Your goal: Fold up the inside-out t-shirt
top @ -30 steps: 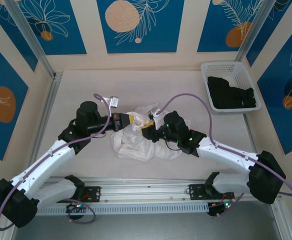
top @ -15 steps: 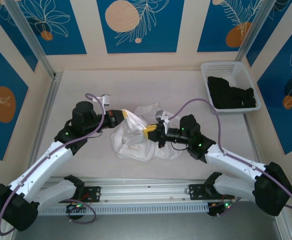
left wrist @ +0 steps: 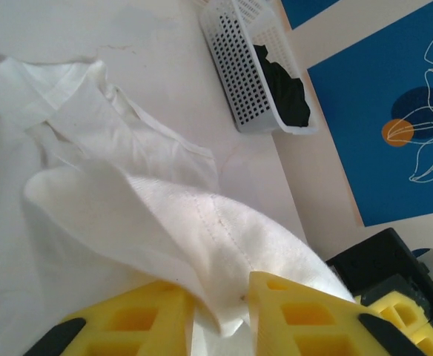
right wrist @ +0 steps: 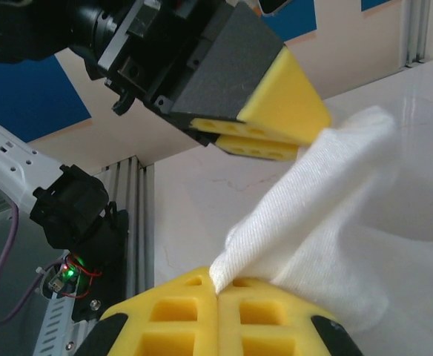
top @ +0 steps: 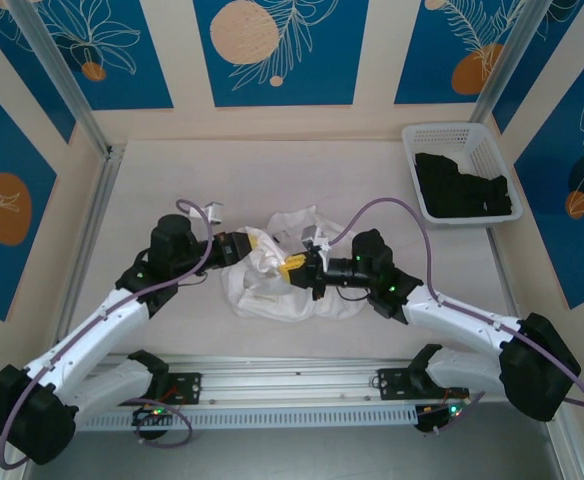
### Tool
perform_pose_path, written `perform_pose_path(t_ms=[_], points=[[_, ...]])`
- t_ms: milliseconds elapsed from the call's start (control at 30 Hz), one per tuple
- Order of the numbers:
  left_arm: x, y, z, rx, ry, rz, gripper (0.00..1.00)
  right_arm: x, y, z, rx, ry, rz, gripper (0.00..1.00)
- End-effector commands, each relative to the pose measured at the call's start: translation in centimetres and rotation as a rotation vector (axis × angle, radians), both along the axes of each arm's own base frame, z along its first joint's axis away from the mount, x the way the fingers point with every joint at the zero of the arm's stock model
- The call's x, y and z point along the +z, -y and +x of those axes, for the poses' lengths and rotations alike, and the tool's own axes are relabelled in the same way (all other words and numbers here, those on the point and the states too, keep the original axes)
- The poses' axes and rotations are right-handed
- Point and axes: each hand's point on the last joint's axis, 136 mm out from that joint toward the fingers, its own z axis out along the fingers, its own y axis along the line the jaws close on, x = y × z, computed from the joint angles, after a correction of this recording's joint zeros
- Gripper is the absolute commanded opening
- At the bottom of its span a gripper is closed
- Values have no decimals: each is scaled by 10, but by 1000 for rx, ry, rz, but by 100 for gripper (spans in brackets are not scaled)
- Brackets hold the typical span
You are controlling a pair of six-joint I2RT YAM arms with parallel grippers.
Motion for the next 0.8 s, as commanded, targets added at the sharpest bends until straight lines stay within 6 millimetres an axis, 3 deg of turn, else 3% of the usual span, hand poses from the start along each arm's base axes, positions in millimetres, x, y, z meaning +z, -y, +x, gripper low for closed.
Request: perform_pose_path(t_ms=[0, 200, 367, 433, 600, 767], points=[[14, 11, -8, -52, 38, -71, 29, 24, -6, 3, 0, 73, 43, 0], [9, 22, -8, -76, 30, -67, 36, 26, -7, 2, 3, 80, 44, 0], [5, 33, -8, -104, 25, -70, 34, 25, -8, 0, 4, 81, 41, 0], [5, 35, -7, -110, 25, -70, 28, 24, -7, 0, -1, 86, 36, 0], [17, 28, -8, -105, 74, -42, 0, 13, 6, 1, -53, 105, -17, 0], [47, 19, -18, -121, 162, -45, 0, -1, 25, 5, -144, 126, -81, 0]])
